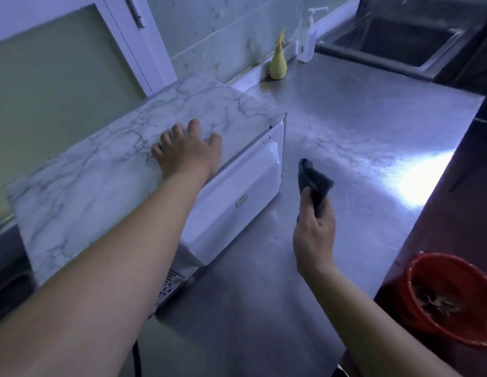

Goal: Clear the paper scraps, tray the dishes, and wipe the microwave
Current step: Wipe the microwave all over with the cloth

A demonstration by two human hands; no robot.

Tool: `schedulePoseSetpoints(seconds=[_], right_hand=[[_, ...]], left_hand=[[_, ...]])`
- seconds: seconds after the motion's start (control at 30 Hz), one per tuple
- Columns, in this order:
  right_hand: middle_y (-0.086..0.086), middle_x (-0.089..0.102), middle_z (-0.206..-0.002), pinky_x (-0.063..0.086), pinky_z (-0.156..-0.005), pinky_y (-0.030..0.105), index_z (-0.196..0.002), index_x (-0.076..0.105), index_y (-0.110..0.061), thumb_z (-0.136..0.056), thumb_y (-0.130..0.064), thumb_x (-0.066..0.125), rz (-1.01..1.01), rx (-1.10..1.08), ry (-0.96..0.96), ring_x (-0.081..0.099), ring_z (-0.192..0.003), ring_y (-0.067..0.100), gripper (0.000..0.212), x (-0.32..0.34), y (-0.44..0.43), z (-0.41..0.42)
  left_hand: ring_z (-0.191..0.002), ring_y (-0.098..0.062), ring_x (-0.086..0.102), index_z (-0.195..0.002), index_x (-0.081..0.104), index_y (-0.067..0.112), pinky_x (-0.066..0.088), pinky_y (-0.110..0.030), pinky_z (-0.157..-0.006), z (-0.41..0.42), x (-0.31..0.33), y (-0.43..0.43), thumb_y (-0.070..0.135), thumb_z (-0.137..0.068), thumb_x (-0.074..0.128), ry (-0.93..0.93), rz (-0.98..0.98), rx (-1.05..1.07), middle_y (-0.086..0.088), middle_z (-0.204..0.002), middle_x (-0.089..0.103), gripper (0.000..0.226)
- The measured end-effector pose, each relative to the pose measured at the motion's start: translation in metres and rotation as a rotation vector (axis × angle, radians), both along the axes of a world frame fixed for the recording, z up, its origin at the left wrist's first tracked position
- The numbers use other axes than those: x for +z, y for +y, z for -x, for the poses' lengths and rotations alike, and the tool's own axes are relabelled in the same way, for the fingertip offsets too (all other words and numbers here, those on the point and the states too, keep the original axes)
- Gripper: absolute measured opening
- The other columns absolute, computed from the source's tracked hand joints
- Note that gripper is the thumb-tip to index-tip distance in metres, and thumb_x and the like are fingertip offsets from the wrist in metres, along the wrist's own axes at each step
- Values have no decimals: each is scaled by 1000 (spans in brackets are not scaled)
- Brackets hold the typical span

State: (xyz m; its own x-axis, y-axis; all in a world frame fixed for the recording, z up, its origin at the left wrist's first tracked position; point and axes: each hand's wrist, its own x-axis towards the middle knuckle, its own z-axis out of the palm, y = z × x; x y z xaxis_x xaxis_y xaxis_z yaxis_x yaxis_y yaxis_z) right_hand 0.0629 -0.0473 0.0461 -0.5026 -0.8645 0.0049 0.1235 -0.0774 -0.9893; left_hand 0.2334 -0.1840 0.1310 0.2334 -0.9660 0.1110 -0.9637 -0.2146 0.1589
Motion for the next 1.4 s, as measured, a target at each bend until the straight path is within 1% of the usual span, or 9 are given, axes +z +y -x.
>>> schedulePoseSetpoints(seconds=[0.13,0.27,0.5,0.6,0.73,1.0,1.17,1.27,1.4], right_hand=[[-13,27,-161,10,-121,53,-149,37,-44,-99,-54,44,291,-14,595,8,-155,20,52,11,-29,-29],[-2,9,-166,2,-119,62,-147,39,-40,-85,-49,61,222,316,633,-12,-154,21,67,-10,-44,-44],[-5,50,-123,30,-113,50,-95,55,-20,-90,-40,59,204,-8,202,38,-136,23,21,1,-60,-58],[0,40,-129,29,-113,40,-111,56,-18,-89,-38,61,100,-154,163,36,-133,19,30,12,-72,-76],[3,32,-157,14,-119,53,-143,50,-23,-91,-53,45,108,-185,398,16,-149,15,60,5,-82,-87],[19,27,-159,13,-114,71,-150,37,-11,-99,-54,31,412,-103,555,15,-152,39,67,-57,-97,-51],[21,29,-159,14,-120,62,-150,35,-7,-101,-47,30,295,-110,329,19,-150,40,64,-90,-118,-45],[4,38,-157,25,-119,53,-150,34,-26,-92,-49,36,27,-67,-132,33,-146,24,62,-109,-122,-44],[-3,55,-130,38,-90,41,-145,40,-44,-82,-67,40,-267,-64,-584,48,-108,22,67,-113,-121,-56]], left_hand=[[-136,-32,30,-138,42,29,18,-51,-111,-3,-5,-3,54,-94,32,0,25,-16,-9,-148,39,52],[-136,-34,31,-138,43,30,20,-51,-110,-5,-7,-7,54,-95,36,-15,43,3,-10,-149,39,50],[-137,-32,29,-139,41,32,18,-51,-111,-1,-3,-4,54,-93,34,-19,19,3,-7,-151,36,51],[-138,-31,28,-138,41,32,17,-50,-111,0,-2,-3,54,-94,34,-11,29,2,-6,-152,35,50],[-138,-31,27,-139,40,33,17,-51,-111,-1,-4,-3,55,-94,32,-14,27,0,-6,-153,34,51],[-140,-29,25,-138,40,36,15,-51,-113,-1,-5,-5,56,-95,34,-4,32,16,-3,-154,33,48],[-140,-28,26,-134,43,37,16,-50,-113,1,-5,-8,54,-95,38,11,45,48,-2,-153,35,43],[-140,-29,28,-136,43,36,17,-49,-113,1,-5,-9,52,-95,40,10,58,53,-1,-151,37,44],[-139,-29,30,-136,44,37,17,-49,-113,2,-5,-10,51,-95,42,13,75,57,1,-150,39,44]])
